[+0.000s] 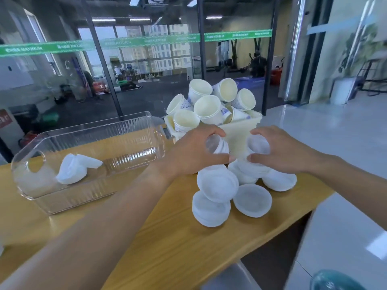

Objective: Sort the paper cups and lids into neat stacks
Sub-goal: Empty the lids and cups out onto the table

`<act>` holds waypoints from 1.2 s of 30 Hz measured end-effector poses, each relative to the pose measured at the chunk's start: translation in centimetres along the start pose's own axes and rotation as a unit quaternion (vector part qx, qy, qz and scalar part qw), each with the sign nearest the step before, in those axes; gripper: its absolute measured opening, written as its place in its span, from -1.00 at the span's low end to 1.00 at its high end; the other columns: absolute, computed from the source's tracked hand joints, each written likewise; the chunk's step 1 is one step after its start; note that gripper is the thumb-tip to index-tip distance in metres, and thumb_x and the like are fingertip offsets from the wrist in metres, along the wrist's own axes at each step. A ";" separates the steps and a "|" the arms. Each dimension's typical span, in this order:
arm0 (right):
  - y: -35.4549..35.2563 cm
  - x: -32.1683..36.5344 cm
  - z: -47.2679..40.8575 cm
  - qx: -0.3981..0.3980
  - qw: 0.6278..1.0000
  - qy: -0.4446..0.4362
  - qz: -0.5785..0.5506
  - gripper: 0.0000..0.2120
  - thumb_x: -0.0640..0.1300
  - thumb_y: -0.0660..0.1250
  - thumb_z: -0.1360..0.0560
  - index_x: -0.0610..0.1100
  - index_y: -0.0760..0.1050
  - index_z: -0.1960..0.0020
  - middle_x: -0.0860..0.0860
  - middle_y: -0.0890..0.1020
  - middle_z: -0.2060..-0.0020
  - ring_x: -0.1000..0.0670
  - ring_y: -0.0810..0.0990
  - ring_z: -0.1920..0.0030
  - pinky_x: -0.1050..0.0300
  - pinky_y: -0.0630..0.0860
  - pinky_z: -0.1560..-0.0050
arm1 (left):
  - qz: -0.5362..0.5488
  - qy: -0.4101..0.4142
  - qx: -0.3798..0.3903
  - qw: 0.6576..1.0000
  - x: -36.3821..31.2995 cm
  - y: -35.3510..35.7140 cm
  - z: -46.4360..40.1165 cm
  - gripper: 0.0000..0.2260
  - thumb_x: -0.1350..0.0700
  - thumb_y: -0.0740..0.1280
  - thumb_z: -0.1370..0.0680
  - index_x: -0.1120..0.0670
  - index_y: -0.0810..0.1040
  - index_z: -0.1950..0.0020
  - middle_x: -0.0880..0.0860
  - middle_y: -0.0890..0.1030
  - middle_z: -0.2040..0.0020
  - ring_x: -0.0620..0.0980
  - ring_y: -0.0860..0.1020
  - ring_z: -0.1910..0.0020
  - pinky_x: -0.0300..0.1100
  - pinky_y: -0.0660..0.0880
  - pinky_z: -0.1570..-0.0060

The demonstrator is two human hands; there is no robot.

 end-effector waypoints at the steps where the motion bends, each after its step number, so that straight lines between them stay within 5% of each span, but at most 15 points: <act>1: 0.3 -0.9 -0.1 0.007 1.000 0.012 -0.007 -0.20 0.23 0.48 -0.46 0.06 0.24 -0.58 0.02 0.28 -0.55 -0.05 0.24 -0.56 -0.10 0.29 -0.52 | -0.009 0.005 0.003 1.000 -0.2 0.7 -0.4 -0.46 -0.22 0.56 -0.43 -0.13 0.52 -0.35 -0.18 0.53 -0.33 -0.18 0.46 -0.29 -0.32 0.42 -0.20; 6: 1.8 -5.0 -2.0 0.004 0.998 0.014 -0.065 -0.16 0.58 0.33 -0.29 0.29 0.33 -0.49 0.12 0.42 -0.45 0.00 0.40 -0.46 -0.13 0.44 -0.41 | -0.088 0.030 0.017 0.996 -0.3 3.5 -1.0 -0.37 -0.30 0.49 -0.46 -0.18 0.40 -0.46 -0.22 0.41 -0.45 -0.19 0.35 -0.44 -0.15 0.39 -0.29; 11: 2.5 -5.1 -1.3 0.001 0.997 0.040 -0.071 -0.30 0.31 0.33 -0.56 0.04 0.27 -0.58 0.06 0.34 -0.55 -0.02 0.33 -0.53 0.04 0.30 -0.44 | -0.098 0.012 0.017 0.995 1.5 3.8 -0.6 -0.36 -0.31 0.47 -0.47 -0.19 0.37 -0.49 -0.23 0.39 -0.45 -0.21 0.34 -0.43 -0.06 0.44 -0.31; 28: 2.7 -5.0 -0.7 -0.050 0.994 0.031 -0.091 -0.33 0.38 0.11 -0.61 0.01 0.33 -0.57 0.05 0.37 -0.55 -0.01 0.30 -0.54 0.02 0.24 -0.44 | -0.092 -0.016 -0.018 0.995 4.3 1.4 2.3 -0.53 -0.21 0.37 -0.59 -0.19 0.39 -0.47 -0.24 0.40 -0.38 -0.20 0.39 -0.37 0.04 0.47 -0.32; 36: 1.1 -2.7 -0.2 -0.116 0.985 -0.023 -0.121 -0.63 0.17 0.20 -0.67 0.00 0.55 -0.33 0.10 0.59 -0.27 0.06 0.50 -0.30 0.14 0.37 -0.21 | -0.081 -0.031 -0.040 0.995 5.4 0.5 3.1 -0.62 -0.13 0.38 -0.60 -0.17 0.46 -0.40 -0.32 0.39 -0.23 -0.21 0.43 -0.29 0.02 0.49 -0.28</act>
Point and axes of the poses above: each hand's wrist, its own z-axis away from the middle knuckle, its own y-axis out of the palm, x = y × z, the point moved 9 cm from there along -z, towards the middle knuckle
